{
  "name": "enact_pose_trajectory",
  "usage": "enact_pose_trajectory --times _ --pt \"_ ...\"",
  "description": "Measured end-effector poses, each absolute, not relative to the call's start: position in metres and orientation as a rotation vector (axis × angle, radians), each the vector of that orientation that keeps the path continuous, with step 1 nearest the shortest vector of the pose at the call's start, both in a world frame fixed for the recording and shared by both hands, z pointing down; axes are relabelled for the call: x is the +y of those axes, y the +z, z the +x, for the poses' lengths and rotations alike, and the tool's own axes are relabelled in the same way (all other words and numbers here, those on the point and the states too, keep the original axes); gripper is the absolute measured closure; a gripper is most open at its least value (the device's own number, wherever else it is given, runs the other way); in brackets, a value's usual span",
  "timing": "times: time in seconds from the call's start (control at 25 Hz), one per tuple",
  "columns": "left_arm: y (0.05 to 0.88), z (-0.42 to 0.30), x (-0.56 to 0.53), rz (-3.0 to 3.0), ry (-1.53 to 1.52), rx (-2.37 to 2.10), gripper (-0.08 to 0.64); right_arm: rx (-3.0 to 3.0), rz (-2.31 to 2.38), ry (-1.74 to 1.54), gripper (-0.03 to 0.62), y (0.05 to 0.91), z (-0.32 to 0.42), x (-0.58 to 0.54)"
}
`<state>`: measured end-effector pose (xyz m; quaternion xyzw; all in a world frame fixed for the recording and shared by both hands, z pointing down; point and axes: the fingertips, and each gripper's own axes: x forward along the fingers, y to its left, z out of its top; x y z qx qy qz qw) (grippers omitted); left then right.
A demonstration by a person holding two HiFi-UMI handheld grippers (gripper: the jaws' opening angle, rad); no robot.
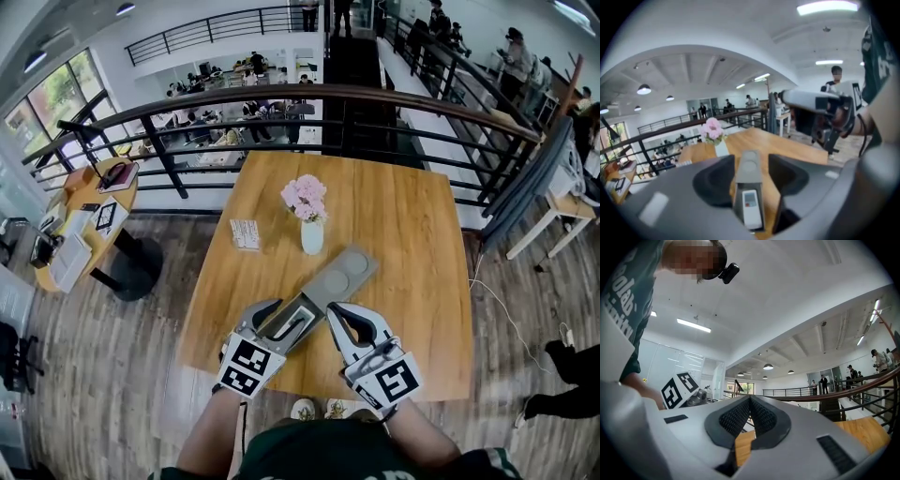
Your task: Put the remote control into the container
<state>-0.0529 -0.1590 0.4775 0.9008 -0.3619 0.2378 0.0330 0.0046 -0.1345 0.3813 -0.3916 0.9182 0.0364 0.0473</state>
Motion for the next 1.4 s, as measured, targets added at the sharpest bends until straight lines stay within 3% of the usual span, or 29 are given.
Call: enact_pose_trajectory --times 0.76,1.2,1.32,1.4 --pt "0.387 -0.056 -0.113 2.952 0.105 -1.174 0.385 2.838 -1.143 0.1 0.577 0.382 -0.013 -0.132" --pt "0.371 -0.059 -0.109 2.978 0.006 -1.204 0.492 2.796 -1.16 0.126 0.577 0.371 -0.01 -0.135" --pt "0.365 -0.063 -0.108 3.006 -0.014 -1.24 0.558 2.788 -1.159 0.138 0.577 0.368 -0.011 -0.133" --pt "0.362 -0.065 -0.106 3.015 -0.026 -1.255 0.558 2.791 -1.153 0.135 0.577 0.369 -0.011 -0.131"
